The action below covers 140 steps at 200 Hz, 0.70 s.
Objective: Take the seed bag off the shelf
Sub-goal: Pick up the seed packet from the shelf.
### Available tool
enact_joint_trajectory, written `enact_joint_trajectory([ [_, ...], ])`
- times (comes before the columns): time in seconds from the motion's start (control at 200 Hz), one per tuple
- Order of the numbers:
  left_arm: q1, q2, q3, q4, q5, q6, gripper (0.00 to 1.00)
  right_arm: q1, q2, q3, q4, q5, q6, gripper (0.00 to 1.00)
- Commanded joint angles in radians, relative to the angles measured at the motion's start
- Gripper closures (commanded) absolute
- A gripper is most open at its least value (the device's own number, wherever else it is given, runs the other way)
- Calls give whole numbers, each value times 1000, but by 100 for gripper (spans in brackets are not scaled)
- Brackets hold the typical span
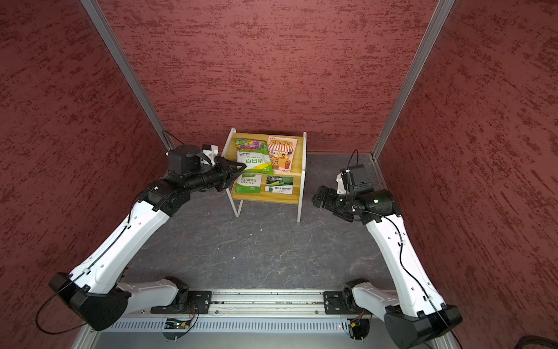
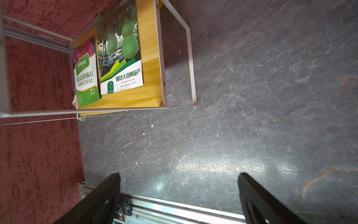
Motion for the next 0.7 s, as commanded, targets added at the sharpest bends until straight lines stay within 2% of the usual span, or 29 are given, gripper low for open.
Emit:
enact_joint_trajectory([
  [0.0,-6,-9,-1,23,20,12,91,9,-12,-6,20,-12,-3,2],
  [0.085,-4,-10,6,12,26,20,100,9,-12,-6,23,-13,-2,2],
  [0.466,28,-4,98,-41,70,54,100,9,-23,-13,30,-12,14,2],
  [0.566,86,0,150,-71,118,67,100,8,-24,-16,28,-10,15,2],
  [0.696,224,17,231,-114,221,99,100,8,-22,-17,30,-11,20,2],
])
